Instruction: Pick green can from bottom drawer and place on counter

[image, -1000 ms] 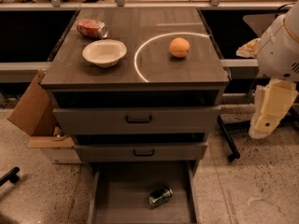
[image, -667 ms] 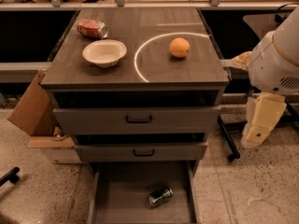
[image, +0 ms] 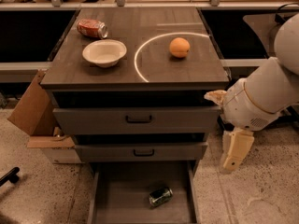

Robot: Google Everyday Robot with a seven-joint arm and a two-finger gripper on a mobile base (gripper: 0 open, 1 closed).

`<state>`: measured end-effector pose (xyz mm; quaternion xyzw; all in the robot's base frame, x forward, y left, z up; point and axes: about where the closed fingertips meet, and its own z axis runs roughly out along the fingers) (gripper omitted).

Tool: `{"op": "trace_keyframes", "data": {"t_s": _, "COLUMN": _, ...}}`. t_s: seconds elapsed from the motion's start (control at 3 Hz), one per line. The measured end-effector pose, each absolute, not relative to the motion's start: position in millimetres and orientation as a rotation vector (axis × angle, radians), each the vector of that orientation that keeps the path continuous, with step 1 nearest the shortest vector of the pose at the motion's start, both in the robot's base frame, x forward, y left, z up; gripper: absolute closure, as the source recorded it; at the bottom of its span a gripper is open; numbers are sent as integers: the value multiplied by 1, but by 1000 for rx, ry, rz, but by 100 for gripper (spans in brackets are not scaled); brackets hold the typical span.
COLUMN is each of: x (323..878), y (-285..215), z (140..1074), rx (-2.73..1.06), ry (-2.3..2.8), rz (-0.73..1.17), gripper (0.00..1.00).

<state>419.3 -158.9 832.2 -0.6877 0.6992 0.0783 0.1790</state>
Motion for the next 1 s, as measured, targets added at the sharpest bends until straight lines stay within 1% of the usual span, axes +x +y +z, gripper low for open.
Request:
{"op": "trace_keyframes", "data": {"t_s": 0.33, "x": 420, "y": -159, "z": 829, "rx": -1942, "ry": 1976, "rz": 228, "gripper": 0}}
{"op": "trace_keyframes", "data": {"t_s": 1.0, "x": 419, "y": -142, "z": 759, "rx": -1971, "ry": 1929, "rz": 322, "gripper": 0}}
